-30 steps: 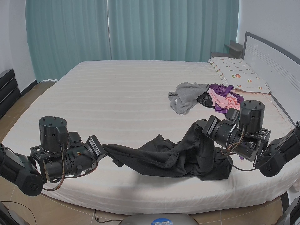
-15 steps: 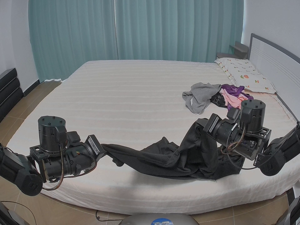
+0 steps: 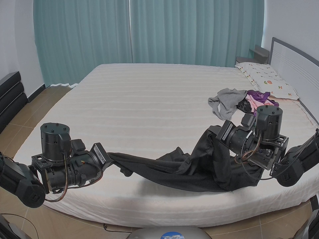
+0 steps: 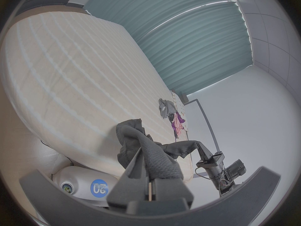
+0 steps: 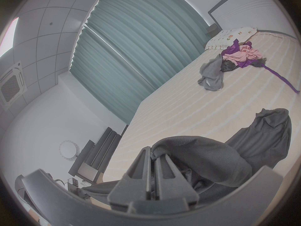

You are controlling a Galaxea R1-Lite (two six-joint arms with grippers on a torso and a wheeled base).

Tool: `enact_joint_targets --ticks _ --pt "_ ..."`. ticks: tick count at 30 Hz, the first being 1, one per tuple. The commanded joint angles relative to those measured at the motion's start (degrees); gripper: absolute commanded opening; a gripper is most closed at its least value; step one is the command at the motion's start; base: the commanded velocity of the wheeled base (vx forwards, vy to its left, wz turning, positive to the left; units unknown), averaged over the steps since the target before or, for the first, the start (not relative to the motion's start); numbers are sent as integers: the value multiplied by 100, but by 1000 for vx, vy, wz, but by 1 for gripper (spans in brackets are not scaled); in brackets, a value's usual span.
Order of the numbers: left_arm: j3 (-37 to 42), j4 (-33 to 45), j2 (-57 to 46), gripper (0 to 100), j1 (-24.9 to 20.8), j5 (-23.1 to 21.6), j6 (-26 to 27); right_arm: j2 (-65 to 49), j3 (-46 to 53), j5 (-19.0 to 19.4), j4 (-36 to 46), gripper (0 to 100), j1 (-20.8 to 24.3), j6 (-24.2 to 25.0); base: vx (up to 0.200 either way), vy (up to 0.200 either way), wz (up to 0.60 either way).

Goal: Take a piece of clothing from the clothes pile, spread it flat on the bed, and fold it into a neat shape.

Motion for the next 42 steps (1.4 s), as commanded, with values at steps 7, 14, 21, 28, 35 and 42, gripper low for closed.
enact_joint_targets --ticks 7,14,21,28,35,42 --pt "1 0 -50 0 11 7 7 11 -15 -1 -2 0 7 -2 0 200 0" --pt "89 8 -331 0 38 218 25 -103 47 -10 6 0 33 -2 0 29 0" --pt "159 8 -296 0 64 227 25 -481 178 -10 59 0 -90 -2 -143 0 0" --pt "450 8 -621 0 3 235 33 -1026 583 -10 59 0 -90 -2 -200 0 0" --pt "687 44 -1184 0 3 402 69 -2318 899 -10 296 0 42 -20 -171 0 0" --pt "318 729 -2054 0 3 719 332 -3750 398 -10 1360 0 130 -46 0 0 0"
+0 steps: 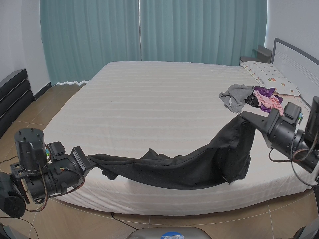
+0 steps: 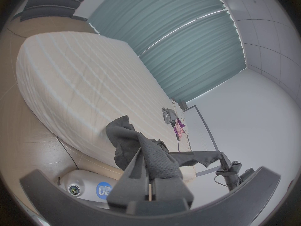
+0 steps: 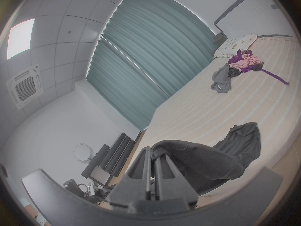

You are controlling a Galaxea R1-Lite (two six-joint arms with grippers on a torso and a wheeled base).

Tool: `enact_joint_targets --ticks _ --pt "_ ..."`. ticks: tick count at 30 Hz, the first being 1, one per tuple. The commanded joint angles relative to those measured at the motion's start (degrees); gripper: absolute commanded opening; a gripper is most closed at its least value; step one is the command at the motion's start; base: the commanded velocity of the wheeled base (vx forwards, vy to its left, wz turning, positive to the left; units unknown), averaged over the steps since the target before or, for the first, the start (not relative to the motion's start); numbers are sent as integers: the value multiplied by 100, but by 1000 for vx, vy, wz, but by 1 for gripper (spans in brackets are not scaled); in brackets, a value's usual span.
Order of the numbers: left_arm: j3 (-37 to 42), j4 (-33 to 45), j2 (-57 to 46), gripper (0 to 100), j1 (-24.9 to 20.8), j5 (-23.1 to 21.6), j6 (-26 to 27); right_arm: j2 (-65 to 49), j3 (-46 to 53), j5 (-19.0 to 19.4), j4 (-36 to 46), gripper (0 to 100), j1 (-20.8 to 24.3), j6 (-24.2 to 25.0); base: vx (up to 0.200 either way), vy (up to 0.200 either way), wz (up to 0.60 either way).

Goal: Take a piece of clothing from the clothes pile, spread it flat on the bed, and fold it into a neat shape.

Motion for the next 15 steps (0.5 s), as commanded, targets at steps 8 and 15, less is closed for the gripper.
enact_joint_targets --ticks 8,15 --pt "-1754 1755 -1010 0 121 258 180 -1393 -1714 484 1553 0 -671 -51 0 0 0" --pt "-3063 2317 -96 0 191 337 171 110 -2461 1126 1343 0 -1515 -481 0 0 0"
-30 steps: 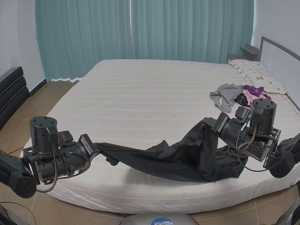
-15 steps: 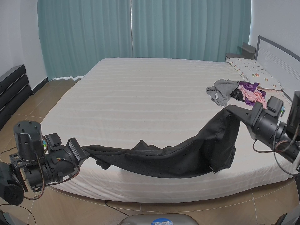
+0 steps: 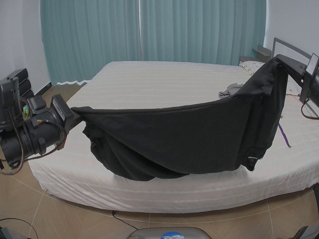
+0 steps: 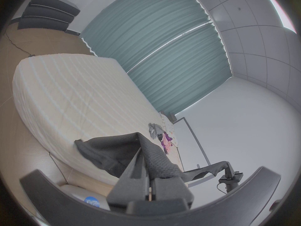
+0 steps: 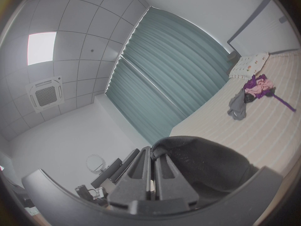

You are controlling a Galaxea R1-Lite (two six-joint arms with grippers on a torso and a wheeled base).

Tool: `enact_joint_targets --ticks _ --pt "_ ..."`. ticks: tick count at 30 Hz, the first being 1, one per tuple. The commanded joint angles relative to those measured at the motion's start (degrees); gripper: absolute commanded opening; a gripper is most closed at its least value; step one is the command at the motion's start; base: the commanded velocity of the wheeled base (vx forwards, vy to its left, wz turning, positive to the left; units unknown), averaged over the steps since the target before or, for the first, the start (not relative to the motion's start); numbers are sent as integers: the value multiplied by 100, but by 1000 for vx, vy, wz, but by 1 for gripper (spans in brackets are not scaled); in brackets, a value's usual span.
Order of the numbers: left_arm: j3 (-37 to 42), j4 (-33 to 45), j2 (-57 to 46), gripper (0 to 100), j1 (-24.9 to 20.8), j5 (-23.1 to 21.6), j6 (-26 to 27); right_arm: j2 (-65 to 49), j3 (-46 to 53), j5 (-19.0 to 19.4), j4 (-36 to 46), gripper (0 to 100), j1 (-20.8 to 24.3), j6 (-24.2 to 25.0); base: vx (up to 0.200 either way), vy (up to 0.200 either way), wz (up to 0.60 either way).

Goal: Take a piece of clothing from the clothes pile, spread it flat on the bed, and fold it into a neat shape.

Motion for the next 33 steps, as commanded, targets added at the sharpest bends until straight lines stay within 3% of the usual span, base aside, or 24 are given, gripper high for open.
enact_joint_targets --ticks 1,10,21,33 --pt "-999 406 681 0 80 84 6 1185 -744 315 -47 0 -654 -301 0 0 0" --pt "-2019 467 2298 0 230 287 6 2434 -1500 175 -539 0 -584 -345 0 0 0" --pt "-3056 459 3379 0 528 304 217 3365 -1711 52 -1181 0 -619 -468 200 0 0" --pt "-3451 441 4038 0 564 269 402 4209 -2115 -27 -1190 0 -566 -529 183 0 0"
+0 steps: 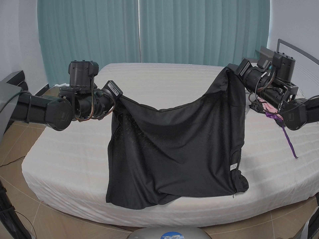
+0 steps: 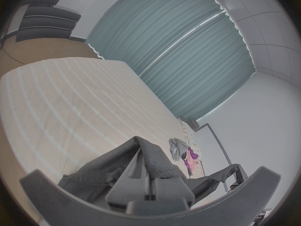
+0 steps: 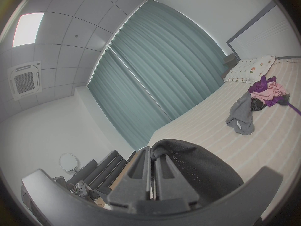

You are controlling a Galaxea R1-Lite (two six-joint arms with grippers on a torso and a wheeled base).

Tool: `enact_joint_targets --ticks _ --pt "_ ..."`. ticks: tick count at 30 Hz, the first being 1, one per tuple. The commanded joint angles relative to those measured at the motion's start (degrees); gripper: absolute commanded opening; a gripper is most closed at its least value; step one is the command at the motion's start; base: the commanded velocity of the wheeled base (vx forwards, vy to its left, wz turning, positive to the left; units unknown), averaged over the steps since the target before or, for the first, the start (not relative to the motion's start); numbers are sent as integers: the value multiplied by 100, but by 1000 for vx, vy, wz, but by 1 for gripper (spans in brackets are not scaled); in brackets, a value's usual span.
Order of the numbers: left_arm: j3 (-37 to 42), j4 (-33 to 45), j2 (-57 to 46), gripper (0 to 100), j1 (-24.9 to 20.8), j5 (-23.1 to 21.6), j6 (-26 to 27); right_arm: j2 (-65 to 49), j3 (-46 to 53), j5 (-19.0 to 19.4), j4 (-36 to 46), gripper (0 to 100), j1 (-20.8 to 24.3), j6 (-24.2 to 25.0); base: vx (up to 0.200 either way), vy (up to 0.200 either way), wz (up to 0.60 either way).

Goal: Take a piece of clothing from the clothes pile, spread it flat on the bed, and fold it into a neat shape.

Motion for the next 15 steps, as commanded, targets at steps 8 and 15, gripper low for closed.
enact_joint_targets --ticks 8,15 --pt "-501 -278 1188 0 10 -7 -53 1182 -176 -144 -91 0 7 -111 0 0 0" --pt "-931 -278 1961 0 -16 55 -71 1973 -273 -548 -389 0 15 -120 0 0 0"
